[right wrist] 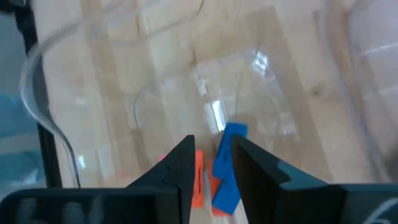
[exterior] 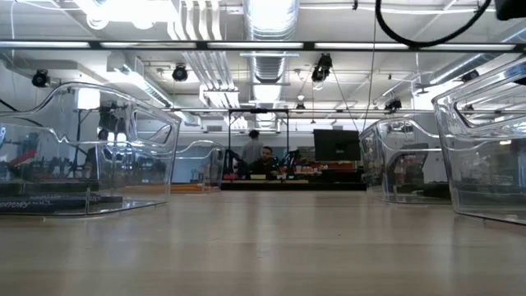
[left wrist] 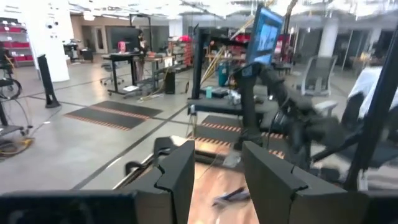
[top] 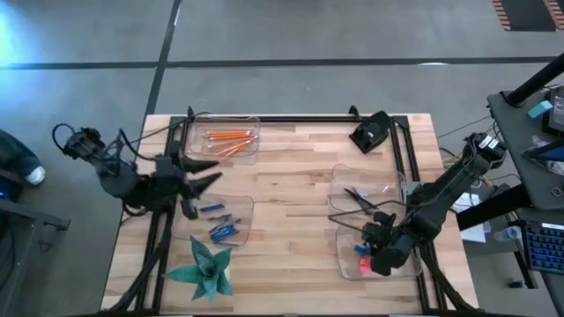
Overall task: Sort crayons/erasers/pens/pencils in bins
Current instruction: Return to Home Position
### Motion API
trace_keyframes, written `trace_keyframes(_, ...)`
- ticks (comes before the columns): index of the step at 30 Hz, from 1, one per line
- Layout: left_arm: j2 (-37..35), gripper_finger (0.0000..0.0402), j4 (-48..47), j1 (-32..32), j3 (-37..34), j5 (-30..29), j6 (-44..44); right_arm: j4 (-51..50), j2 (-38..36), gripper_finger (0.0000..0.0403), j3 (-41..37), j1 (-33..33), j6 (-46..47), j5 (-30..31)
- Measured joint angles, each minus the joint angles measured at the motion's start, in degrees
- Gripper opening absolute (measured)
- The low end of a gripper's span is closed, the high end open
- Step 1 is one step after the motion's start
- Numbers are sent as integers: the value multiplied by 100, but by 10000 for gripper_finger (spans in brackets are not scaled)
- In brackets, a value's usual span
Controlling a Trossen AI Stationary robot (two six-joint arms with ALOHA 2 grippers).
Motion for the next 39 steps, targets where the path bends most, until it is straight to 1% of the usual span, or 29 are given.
trace_keyframes(3,-394,121,-676,0,0,0,-4,-48,-129,111,19,-268,86,6)
trace_keyframes(8,-989,121,-1695,0,0,0,-56,-39,-259,131,19,-938,85,8)
trace_keyframes(12,-1624,121,-2440,0,-4,-9,-454,-32,-348,136,17,-1557,-167,0)
trace_keyframes(15,-2117,121,-2717,0,-156,-10,-595,-20,-443,137,17,-1967,-330,-30)
trace_keyframes(18,-2667,121,-2713,0,-405,-86,-584,-22,-572,137,17,-2326,-510,-35)
trace_keyframes(21,-3112,121,-2761,0,-797,-31,-452,-39,-708,137,89,-2646,-619,-2)
trace_keyframes(23,-3419,121,-2741,-2,-1060,-4,-409,-38,-821,137,179,-2822,-588,209)
trace_keyframes(28,-4097,121,-2383,0,-1770,-42,-445,-45,-1001,137,467,-3080,-524,1186)
trace_keyframes(34,-4579,121,-1205,0,-2805,-68,-140,-26,-960,137,926,-3108,-333,2249)
trace_keyframes(37,-4697,121,-504,0,-3292,-66,179,-30,-872,137,1125,-3111,-529,2484)
trace_keyframes(39,-4730,121,-179,0,-3579,-54,333,7,-803,137,1242,-3111,-719,2515)
